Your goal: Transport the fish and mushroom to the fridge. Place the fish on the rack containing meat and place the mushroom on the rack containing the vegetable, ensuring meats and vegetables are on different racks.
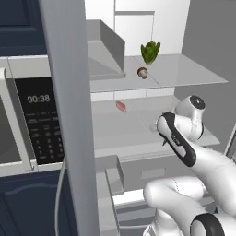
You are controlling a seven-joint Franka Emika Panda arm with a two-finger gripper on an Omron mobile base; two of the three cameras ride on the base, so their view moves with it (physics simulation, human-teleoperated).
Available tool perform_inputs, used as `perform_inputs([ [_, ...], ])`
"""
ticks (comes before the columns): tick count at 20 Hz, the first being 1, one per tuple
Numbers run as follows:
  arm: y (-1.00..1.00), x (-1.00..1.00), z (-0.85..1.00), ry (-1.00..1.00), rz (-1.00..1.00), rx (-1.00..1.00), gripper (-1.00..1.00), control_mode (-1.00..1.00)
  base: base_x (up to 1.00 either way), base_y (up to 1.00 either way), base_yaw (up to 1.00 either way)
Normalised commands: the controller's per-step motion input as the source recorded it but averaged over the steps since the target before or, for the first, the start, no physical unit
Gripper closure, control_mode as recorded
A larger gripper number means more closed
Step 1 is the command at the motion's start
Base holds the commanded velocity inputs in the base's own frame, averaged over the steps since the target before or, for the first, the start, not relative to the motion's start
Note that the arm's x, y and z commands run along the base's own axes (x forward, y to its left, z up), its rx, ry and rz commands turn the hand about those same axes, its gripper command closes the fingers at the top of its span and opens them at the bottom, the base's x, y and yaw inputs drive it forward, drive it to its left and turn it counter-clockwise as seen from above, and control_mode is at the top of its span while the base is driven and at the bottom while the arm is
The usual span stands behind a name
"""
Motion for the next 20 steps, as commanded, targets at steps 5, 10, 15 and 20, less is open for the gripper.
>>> perform_inputs([
  [5, -0.15, 0.32, -0.34, 0.06, 0.03, 0.00, 1.00, -1.00, 0.00, 0.00, 0.00],
  [10, -0.26, 0.24, -0.44, 0.09, 0.04, 0.00, 1.00, -1.00, 0.00, 0.00, 0.00],
  [15, -0.26, 0.29, -0.45, 0.03, 0.06, 0.00, 1.00, -1.00, 0.00, 0.00, 0.00],
  [20, -0.17, 0.55, -0.23, 0.00, 0.07, 0.00, 1.00, -1.00, 0.00, 0.00, 0.00],
])
